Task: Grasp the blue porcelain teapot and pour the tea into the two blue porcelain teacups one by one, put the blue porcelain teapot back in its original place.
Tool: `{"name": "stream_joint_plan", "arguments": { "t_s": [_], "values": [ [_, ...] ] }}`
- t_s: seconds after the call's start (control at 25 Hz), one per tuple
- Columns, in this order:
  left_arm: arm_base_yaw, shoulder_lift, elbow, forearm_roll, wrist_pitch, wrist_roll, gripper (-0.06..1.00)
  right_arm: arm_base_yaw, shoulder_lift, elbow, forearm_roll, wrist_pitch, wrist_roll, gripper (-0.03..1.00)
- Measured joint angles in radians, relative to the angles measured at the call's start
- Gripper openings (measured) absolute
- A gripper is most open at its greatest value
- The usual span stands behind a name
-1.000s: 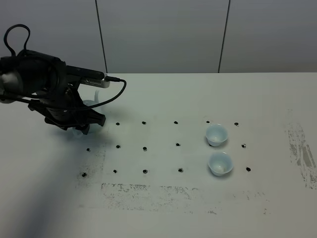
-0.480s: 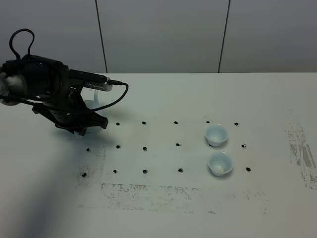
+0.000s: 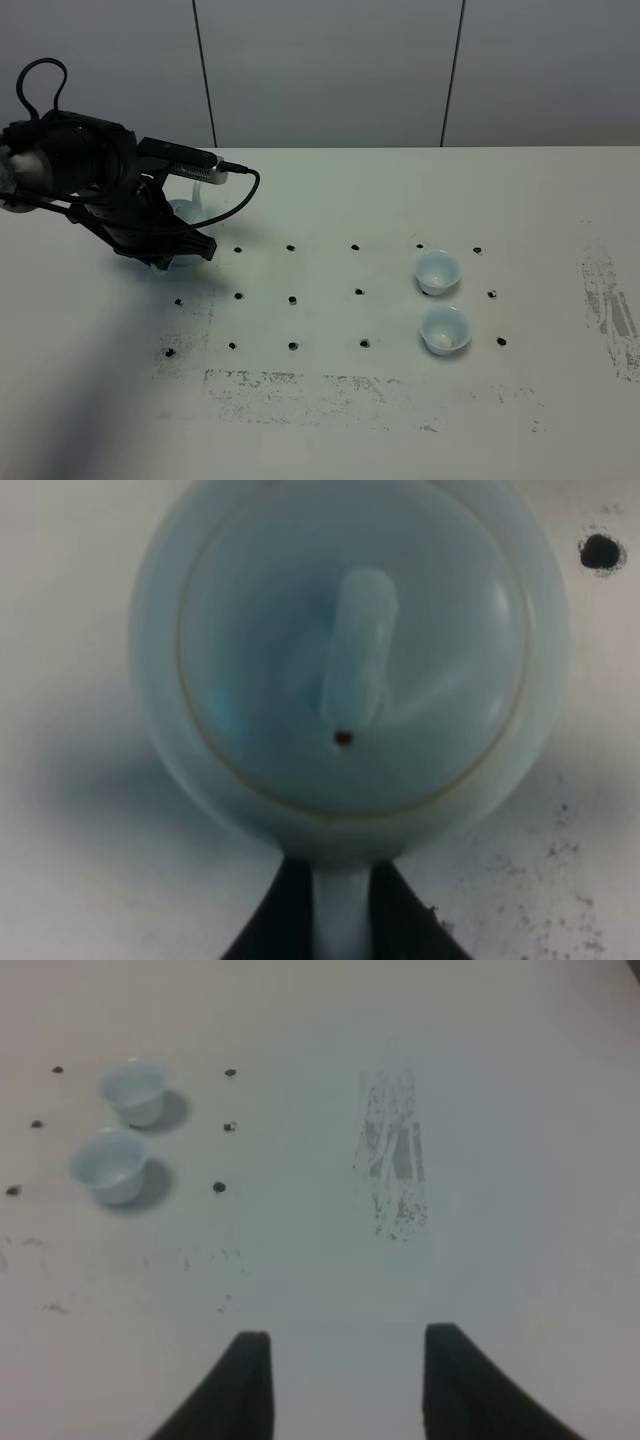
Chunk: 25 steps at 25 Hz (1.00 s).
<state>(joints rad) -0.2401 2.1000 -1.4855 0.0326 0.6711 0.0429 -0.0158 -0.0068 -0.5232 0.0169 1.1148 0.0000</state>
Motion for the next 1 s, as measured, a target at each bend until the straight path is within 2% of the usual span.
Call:
{"name": "stream_joint_plan", "arguments": {
  "t_s": [0.28, 0.48, 0.64, 0.84, 1.0],
  "values": [
    [0.000, -0.032, 0.010, 0.000, -0.023, 0.062, 0.04, 0.000, 0.000, 0.000, 0.000, 0.000, 0.000, 0.34],
    [-0.001, -0.110, 0.130, 0.000, -0.129, 0.114, 0.04, 0.000, 0.000, 0.000, 0.000, 0.000, 0.000, 0.34],
    [-0.022, -0.161, 0.170, 0.002, -0.125, 0.193, 0.04, 0.000, 0.000, 0.000, 0.000, 0.000, 0.000, 0.34],
    [-0.079, -0.145, 0.033, -0.017, -0.097, 0.350, 0.04, 0.000, 0.000, 0.000, 0.000, 0.000, 0.000, 0.34],
    [-0.125, -0.041, -0.211, -0.058, 0.050, 0.523, 0.04, 0.000, 0.000, 0.000, 0.000, 0.000, 0.000, 0.34]
  ]
}}
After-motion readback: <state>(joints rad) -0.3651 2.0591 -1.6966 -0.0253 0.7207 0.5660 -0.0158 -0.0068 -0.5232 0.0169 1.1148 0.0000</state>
